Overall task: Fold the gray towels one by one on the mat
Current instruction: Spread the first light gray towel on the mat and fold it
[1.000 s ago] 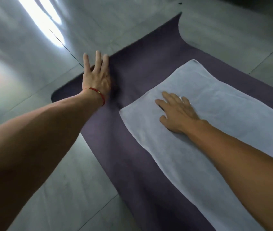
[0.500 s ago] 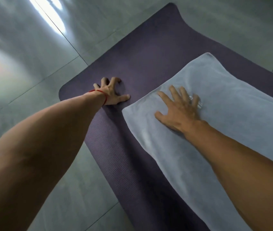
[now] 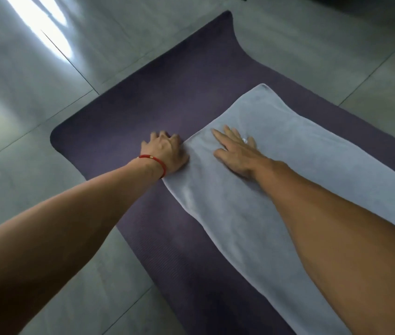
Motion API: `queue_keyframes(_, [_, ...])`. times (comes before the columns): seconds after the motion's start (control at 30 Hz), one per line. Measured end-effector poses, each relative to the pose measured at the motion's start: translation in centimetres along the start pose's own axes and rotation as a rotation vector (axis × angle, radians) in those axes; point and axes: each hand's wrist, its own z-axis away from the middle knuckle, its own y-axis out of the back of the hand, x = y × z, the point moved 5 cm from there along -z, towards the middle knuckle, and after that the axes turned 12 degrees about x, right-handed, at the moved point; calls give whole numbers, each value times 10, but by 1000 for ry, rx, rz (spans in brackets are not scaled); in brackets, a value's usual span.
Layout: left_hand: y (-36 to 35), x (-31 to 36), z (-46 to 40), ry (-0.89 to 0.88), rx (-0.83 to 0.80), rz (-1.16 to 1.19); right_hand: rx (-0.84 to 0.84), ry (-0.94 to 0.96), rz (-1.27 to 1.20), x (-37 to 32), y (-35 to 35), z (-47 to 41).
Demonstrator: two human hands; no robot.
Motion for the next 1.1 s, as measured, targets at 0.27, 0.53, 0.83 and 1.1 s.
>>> queue_keyframes(0.27, [25, 20, 26, -118, 237, 123, 57, 140, 201, 49, 12, 112])
queue_keyframes(0.53, [82, 130, 126, -566, 443, 82, 143, -267, -387, 64, 68, 194])
queue_keyframes(0.83, [84, 302, 317, -959, -331, 566, 516, -803, -1130, 123, 62, 388])
queue_keyframes(1.1, [6, 454, 325, -1210, 31, 187, 654, -1113, -770, 193, -17, 592])
